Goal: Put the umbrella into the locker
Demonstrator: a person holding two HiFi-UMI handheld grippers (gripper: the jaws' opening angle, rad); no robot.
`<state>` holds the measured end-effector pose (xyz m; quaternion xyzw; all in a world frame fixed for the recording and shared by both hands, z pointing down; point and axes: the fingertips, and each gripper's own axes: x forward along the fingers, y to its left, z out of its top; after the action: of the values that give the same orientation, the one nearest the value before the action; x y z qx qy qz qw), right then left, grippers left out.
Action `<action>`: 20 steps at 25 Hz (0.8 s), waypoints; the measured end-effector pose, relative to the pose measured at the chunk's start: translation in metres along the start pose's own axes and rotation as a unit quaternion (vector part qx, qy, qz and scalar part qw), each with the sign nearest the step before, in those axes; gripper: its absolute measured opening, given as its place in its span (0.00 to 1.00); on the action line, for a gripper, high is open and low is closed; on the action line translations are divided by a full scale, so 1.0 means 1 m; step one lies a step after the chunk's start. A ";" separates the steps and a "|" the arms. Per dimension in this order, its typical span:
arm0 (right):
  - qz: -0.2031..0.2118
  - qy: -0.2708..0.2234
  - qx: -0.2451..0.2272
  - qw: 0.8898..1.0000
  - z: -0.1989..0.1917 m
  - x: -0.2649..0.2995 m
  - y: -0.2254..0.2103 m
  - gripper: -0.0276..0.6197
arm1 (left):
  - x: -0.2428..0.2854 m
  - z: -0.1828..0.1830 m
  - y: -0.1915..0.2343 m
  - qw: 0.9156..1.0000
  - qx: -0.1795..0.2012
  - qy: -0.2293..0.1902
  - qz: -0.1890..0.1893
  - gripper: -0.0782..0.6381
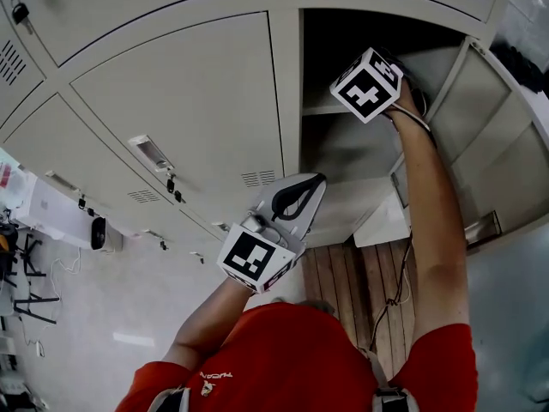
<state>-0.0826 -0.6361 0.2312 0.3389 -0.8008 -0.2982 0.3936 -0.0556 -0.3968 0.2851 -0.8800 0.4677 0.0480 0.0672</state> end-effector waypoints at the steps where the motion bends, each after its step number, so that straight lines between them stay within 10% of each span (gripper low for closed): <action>1: 0.000 0.000 -0.004 1.000 0.001 0.003 -0.001 0.36 | -0.001 0.000 0.001 1.000 0.003 -0.001 0.001 0.12; 20: 0.059 0.004 0.053 0.997 -0.013 0.000 -0.008 0.58 | 0.009 -0.010 -0.011 1.000 -0.002 0.005 -0.026 0.12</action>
<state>-0.0695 -0.6430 0.2317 0.3130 -0.8324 -0.2301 0.3952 -0.0410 -0.3991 0.2942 -0.8922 0.4452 0.0426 0.0639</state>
